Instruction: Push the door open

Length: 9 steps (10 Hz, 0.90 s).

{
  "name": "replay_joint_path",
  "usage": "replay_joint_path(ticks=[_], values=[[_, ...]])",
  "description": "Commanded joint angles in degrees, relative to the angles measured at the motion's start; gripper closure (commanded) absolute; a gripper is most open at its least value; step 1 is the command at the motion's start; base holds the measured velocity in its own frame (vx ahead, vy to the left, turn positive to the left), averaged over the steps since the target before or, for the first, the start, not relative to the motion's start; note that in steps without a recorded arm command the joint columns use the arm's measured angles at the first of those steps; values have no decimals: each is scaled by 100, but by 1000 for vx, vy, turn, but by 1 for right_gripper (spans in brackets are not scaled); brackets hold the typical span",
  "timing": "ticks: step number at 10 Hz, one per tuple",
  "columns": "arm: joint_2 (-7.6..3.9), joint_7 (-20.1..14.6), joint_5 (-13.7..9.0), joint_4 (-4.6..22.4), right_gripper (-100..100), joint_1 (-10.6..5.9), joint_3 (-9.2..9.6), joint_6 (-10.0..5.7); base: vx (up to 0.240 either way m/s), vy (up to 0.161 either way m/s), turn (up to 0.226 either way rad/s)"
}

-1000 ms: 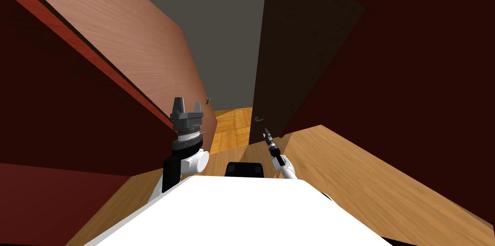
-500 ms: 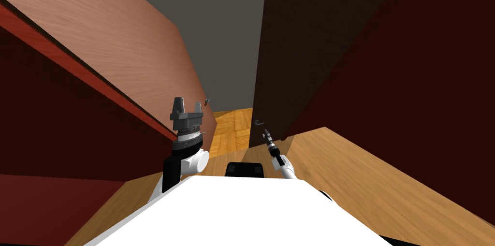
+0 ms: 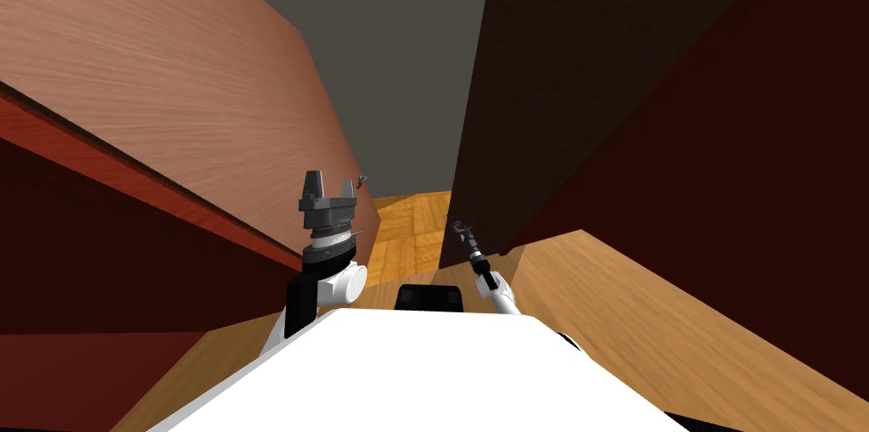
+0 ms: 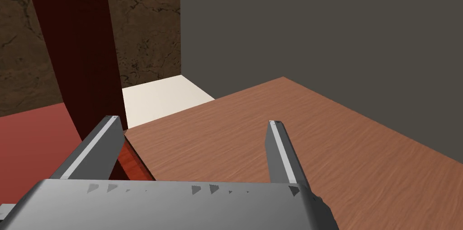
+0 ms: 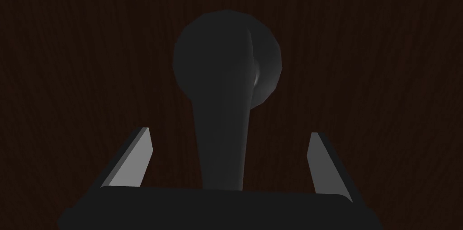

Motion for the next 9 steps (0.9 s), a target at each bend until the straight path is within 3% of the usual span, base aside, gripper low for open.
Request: replay_joint_path(ticks=[1,2,3,9], values=[[23,38,-23,17,-100,-16,-12,20,193,37,25],[13,23,-15,20,-100,-15,-9,7,83,19,5],[13,23,-15,20,100,-15,-9,7,-10,-3,-4],[15,63,-59,16,100,-43,-66,26,14,4,-1]])
